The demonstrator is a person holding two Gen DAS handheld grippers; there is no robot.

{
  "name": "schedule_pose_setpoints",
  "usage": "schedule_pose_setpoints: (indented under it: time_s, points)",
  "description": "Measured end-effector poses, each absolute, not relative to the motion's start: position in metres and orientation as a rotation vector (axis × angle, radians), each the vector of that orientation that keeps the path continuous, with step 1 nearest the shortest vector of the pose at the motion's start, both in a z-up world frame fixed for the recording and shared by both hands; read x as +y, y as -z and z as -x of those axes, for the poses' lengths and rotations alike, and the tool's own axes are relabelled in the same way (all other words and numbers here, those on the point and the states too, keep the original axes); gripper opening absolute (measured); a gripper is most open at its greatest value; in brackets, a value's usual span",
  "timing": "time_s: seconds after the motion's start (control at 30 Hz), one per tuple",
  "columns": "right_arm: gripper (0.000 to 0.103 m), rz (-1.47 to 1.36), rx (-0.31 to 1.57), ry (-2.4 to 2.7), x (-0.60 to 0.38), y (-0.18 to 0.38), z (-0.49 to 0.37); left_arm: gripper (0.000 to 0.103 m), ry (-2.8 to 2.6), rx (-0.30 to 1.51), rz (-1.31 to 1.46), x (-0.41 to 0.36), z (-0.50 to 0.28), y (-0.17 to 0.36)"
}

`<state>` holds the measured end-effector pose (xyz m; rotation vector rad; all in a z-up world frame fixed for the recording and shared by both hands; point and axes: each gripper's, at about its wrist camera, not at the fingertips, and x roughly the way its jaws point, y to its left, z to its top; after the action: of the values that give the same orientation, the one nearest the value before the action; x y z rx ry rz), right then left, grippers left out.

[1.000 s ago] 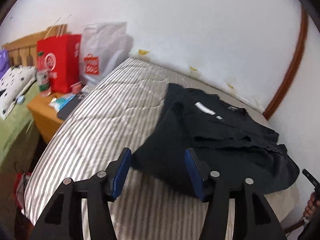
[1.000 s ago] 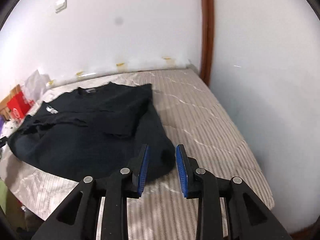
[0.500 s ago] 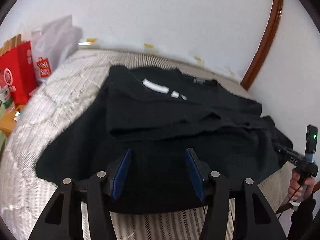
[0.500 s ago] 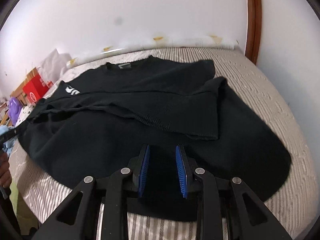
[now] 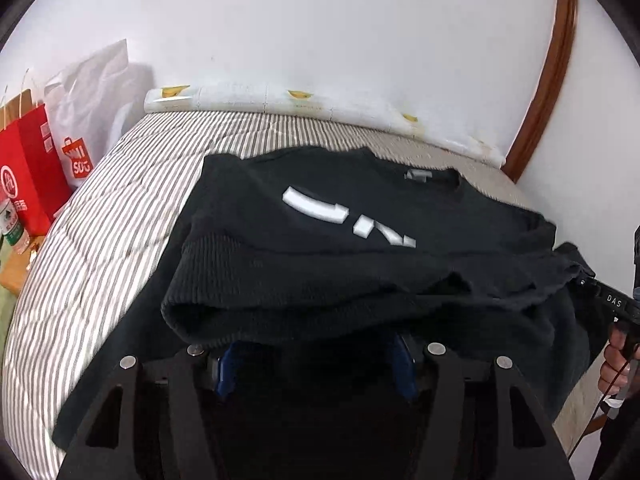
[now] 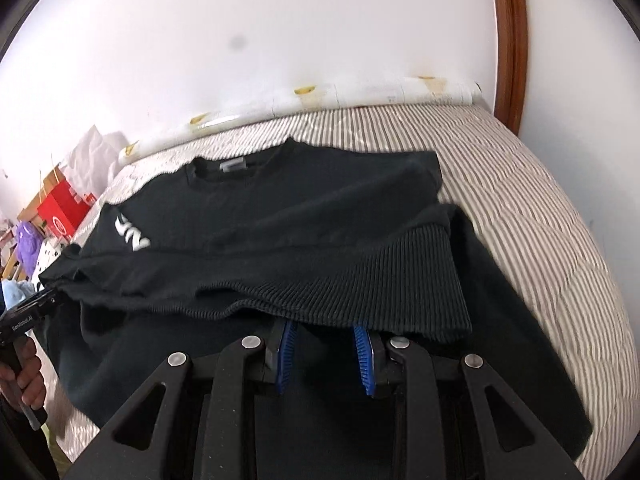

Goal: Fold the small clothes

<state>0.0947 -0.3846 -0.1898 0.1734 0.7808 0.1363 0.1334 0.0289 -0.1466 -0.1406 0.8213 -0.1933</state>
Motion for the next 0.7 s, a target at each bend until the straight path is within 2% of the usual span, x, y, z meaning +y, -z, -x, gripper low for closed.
schedule_pose_setpoints:
  time_s: [0.47,0.6,0.7]
  points:
    - [0.029,-0.171,0.755,-0.105,-0.397,0.160,-0.174,0.058,0.151,0.831,0.263,0.058,-0.217,0.135]
    - [0.044,-0.125,0.752,-0.080,-0.403,0.160,-0.173,0.058,0.152,0.871,0.219,0.061,-0.229,0.143]
    - [0.047,-0.096,0.766,-0.069,-0.405,0.165,-0.176,0.057,0.143,0.887,0.188,0.062,-0.242,0.147]
